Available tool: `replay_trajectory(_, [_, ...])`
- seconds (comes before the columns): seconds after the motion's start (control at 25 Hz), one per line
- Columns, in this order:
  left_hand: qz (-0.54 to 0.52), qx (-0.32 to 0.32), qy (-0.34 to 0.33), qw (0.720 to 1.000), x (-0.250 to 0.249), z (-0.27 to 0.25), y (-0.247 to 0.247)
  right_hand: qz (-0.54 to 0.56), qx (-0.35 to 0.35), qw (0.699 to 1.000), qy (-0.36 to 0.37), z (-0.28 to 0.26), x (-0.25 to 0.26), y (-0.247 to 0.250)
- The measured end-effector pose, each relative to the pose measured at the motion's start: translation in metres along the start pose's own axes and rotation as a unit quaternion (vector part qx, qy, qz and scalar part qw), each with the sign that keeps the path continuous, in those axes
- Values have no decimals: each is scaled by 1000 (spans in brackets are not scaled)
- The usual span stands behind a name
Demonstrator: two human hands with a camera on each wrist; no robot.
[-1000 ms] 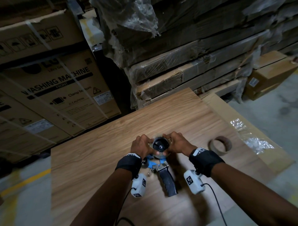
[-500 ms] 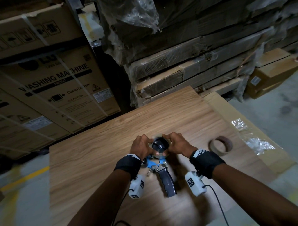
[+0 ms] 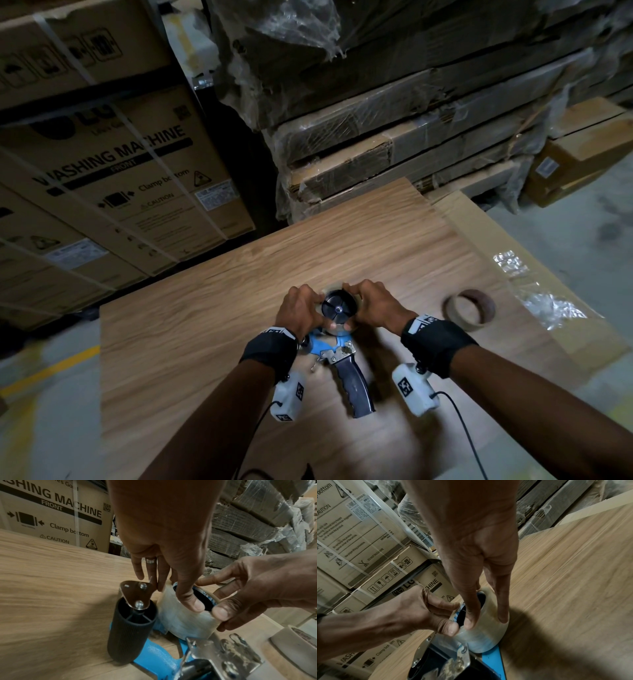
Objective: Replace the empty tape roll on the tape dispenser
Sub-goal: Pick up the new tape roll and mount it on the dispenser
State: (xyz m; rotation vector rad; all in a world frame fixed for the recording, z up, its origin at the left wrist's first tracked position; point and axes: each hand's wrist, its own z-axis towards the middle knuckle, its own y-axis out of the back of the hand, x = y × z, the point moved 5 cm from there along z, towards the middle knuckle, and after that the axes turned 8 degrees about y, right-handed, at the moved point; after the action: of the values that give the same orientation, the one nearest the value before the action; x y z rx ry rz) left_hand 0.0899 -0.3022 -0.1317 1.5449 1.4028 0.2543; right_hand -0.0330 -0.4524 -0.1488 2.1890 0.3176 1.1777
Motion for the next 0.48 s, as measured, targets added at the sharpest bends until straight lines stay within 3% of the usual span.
replay_trajectory(0.48, [24,5,-8,1000,3,5,-7,3,-4,1000,2,3,-5,-6])
